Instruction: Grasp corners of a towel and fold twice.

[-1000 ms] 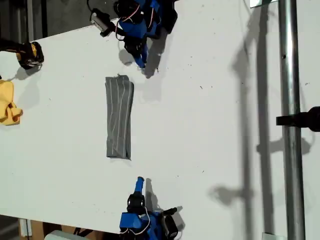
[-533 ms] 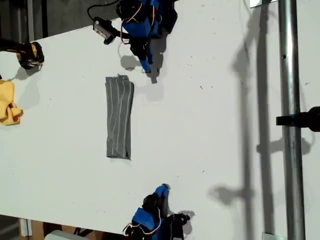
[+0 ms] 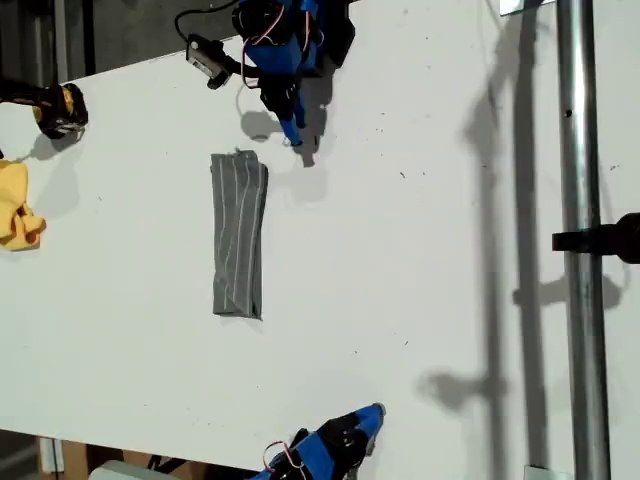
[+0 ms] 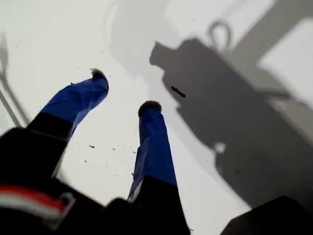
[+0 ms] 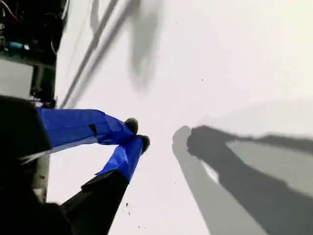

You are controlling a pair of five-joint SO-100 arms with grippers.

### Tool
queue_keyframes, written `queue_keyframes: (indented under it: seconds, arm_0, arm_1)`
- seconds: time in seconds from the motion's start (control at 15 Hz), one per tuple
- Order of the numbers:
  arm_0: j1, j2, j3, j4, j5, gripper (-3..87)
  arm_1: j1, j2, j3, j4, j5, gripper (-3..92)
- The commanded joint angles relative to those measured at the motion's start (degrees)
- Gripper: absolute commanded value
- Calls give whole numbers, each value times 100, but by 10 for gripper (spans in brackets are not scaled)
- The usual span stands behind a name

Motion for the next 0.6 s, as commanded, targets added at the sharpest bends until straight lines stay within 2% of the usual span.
queue_keyframes:
  seconds: [0.0, 0.07, 0.13, 0.2, 0.33, 0.53]
  arm_0:
    - [44, -18, 26, -18, 105, -3]
    - [-1055, -88, 26, 9, -299, -8]
    - [-2865, -18, 26, -9, 105, -4]
    - [-4210, -18, 26, -18, 9, -24]
    - [-5212, -18, 26, -9, 44, -23]
    - [-5256, -18, 26, -9, 18, -23]
  arm_1:
    - [-62, 9, -53, 18, -88, 185]
    - [-62, 9, -53, 18, -88, 185]
    - [-62, 9, -53, 18, -88, 185]
    - [-62, 9, -53, 18, -88, 185]
    - [-62, 9, -53, 18, -88, 185]
    - [-62, 9, -53, 18, -88, 185]
